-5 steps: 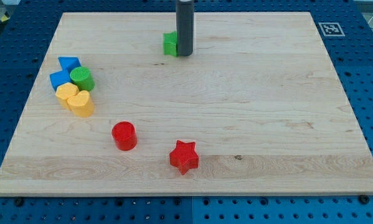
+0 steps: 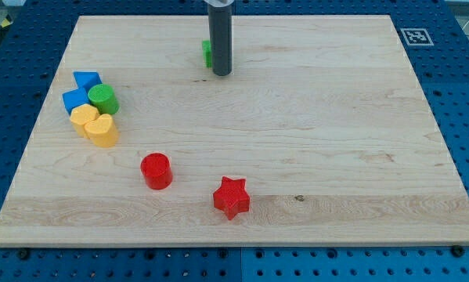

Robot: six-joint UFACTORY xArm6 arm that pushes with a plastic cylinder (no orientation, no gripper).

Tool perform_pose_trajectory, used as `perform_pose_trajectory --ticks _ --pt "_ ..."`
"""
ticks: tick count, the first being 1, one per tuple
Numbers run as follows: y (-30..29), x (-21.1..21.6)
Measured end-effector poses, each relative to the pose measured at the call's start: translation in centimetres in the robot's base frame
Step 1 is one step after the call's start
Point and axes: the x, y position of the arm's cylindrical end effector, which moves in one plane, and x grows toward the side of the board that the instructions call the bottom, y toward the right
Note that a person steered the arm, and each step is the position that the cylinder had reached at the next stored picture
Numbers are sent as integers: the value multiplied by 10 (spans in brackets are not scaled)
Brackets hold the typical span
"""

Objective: Move the green star to the top center

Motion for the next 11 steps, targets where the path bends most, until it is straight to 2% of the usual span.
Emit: perform_pose_trajectory --ticks 2,4,7,9,11 --pt "0 -29" --pt "-14 -17" --pt "-20 -56" --pt "-30 -58" --pt "-190 -57"
